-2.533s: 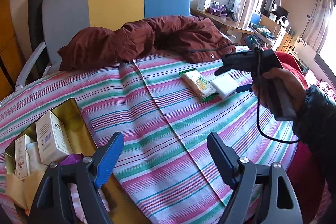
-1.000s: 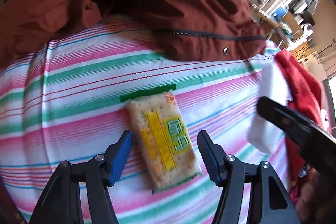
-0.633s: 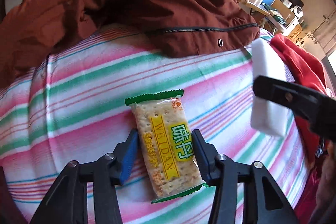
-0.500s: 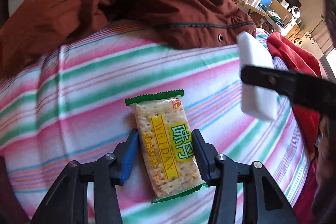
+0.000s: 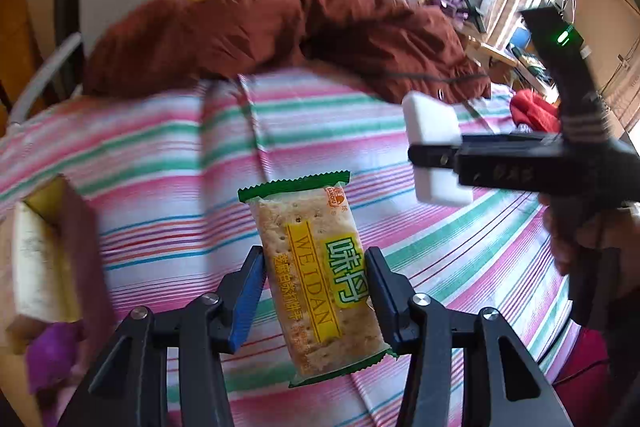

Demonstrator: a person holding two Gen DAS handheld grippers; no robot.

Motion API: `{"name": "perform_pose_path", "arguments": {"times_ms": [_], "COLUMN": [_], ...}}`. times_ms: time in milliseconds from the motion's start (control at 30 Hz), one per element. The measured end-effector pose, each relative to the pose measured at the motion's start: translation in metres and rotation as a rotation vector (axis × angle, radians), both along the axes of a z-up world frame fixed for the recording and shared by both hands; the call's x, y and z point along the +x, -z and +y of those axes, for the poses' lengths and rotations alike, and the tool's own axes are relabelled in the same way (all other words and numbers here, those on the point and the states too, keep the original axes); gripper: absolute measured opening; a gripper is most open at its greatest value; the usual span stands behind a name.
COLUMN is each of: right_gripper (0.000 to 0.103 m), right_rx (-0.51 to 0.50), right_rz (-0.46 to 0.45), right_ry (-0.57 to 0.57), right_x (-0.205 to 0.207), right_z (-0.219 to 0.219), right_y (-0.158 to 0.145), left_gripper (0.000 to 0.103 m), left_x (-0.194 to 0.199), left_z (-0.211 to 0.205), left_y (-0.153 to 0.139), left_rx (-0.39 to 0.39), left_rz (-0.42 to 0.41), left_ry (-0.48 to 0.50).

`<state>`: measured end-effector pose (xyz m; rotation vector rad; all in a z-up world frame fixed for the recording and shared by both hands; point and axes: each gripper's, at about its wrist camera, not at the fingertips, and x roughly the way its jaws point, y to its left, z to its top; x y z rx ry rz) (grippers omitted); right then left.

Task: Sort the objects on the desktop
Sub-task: 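Carry the cracker pack with left tool while right tool carries the white sponge to the tray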

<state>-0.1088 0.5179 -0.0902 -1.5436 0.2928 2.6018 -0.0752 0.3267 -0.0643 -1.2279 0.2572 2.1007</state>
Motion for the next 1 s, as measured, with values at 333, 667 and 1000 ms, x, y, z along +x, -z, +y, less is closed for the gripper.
{"name": "perform_pose_path", "arguments": {"times_ms": [333,667,1000], "right_gripper": [0.064,0.064,0.065], "right_rx": [0.005,0.015,-0.002], "right_rz": [-0.021,0.025,0.072], "right_ry": [-0.05,-0.127,-0.189], "right_x": [-0.001,0.007,0.027], "right_z": [-0.032,-0.081,-0.134], "right_y": [0.004,-0.029,-0.061], "left_gripper": [0.05,0.05,0.05], "left_x": [0.014,0.028,0.043], "left_z": [-0.06,-0.115,-0.16], "left_y": [-0.044,-0.074,-0.093], "left_rx": [0.058,0.09,0.108], "left_rz": [0.109,0.2,0.264], "left_ry": [-0.062,-0.117,-0.164]}}
